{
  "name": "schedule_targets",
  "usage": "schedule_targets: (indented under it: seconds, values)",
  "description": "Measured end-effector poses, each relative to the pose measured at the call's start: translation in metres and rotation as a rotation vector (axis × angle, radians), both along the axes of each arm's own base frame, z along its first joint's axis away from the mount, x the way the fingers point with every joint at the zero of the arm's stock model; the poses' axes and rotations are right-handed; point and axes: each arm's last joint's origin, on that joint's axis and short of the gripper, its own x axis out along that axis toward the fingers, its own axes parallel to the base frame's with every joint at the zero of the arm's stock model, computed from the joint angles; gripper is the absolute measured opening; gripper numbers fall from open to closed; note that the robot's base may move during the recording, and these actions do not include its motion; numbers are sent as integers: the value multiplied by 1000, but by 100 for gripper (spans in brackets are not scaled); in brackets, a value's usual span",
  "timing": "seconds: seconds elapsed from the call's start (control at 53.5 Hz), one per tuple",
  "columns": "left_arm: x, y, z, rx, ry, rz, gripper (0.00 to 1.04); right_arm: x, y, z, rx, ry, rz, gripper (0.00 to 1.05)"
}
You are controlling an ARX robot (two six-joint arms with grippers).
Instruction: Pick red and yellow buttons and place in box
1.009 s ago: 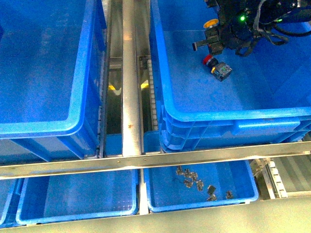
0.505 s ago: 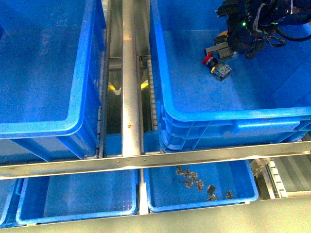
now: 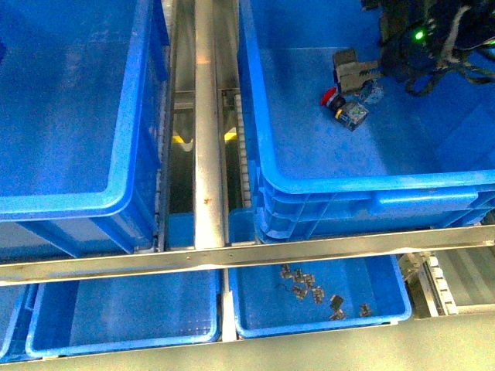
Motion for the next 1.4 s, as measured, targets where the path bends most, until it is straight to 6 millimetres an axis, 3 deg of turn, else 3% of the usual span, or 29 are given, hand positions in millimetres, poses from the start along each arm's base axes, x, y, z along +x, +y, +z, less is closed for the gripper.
schedule_targets:
  seconds: [0.131, 0.299, 0.355, 0.448, 0.505, 0.579, 0.691, 0.972, 1.402]
  values:
    - [0, 0, 0, 0, 0, 0, 97, -69, 15, 32, 77, -55, 21, 99]
    - [0, 0, 0, 0, 0, 0, 97, -165, 24, 35, 201, 11, -125, 99]
    - [0, 0, 0, 0, 0, 0, 97, -184, 20, 34, 230, 28, -220, 99]
    - [0, 0, 0, 0, 0, 0, 97, -189, 17, 37, 305, -3, -285, 98]
    - [0, 0, 0, 0, 0, 0, 97, -191, 10, 28, 344, -173, -184, 87]
    - [0, 0, 0, 0, 0, 0, 97, -209, -6, 17, 296, -324, -96, 73]
    - [0, 0, 0, 0, 0, 0, 97, -230, -27, 32, 271, -493, -71, 54]
    - [0, 0, 0, 0, 0, 0, 97, -268, -57, 32, 227, -499, -58, 4]
    - [0, 0, 0, 0, 0, 0, 97, -306, -80, 37, 228, -510, -44, 4]
